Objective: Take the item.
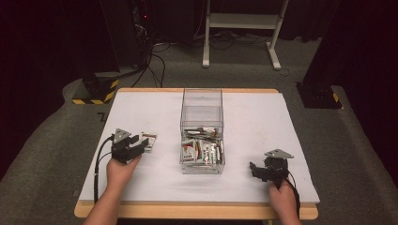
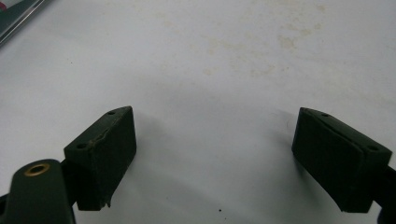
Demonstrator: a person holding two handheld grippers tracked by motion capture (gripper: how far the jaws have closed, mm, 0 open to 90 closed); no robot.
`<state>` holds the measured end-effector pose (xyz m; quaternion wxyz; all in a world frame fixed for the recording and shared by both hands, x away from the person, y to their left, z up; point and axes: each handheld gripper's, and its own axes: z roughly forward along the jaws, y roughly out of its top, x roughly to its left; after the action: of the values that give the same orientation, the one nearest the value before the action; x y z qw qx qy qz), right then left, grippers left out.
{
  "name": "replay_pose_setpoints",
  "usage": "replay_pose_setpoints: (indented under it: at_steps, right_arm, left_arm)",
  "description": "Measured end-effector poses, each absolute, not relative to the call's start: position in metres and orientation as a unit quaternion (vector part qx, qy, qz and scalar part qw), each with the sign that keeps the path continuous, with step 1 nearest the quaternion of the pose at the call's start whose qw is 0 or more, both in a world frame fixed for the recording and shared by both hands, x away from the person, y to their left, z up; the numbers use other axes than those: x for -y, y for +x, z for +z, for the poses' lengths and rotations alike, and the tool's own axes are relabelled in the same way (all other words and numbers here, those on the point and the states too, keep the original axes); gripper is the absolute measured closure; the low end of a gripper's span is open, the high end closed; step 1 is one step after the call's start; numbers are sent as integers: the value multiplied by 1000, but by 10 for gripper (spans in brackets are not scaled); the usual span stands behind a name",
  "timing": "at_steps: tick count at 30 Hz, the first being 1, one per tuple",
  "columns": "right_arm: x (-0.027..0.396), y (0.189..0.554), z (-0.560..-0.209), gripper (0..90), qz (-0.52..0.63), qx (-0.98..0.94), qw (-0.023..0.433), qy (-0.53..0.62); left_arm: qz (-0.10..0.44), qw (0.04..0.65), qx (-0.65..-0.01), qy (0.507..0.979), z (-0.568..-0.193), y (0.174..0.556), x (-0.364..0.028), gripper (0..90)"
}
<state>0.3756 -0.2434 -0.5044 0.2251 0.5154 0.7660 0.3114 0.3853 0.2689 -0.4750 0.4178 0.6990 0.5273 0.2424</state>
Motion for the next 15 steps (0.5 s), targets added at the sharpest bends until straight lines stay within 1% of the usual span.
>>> replay_pose_setpoints:
  at_steps: [3, 8, 11, 13, 15]
  right_arm:
    - [243, 376, -504, 136, 311, -766, 225, 515]
    - [243, 376, -504, 137, 311, -766, 225, 515]
    - [243, 376, -504, 137, 311, -766, 225, 515]
    - [243, 375, -504, 137, 311, -766, 225, 515]
    - [243, 376, -504, 137, 311, -766, 225, 515]
  left_arm:
    - [238, 410, -527, 705, -480, 378, -269, 489]
    - [236, 380, -521, 727, -495, 362, -269, 472]
    - [234, 362, -519, 738, -503, 355, -269, 441]
    - [232, 355, -515, 745, -503, 351, -269, 413]
    - [234, 350, -511, 749, -503, 347, -268, 403]
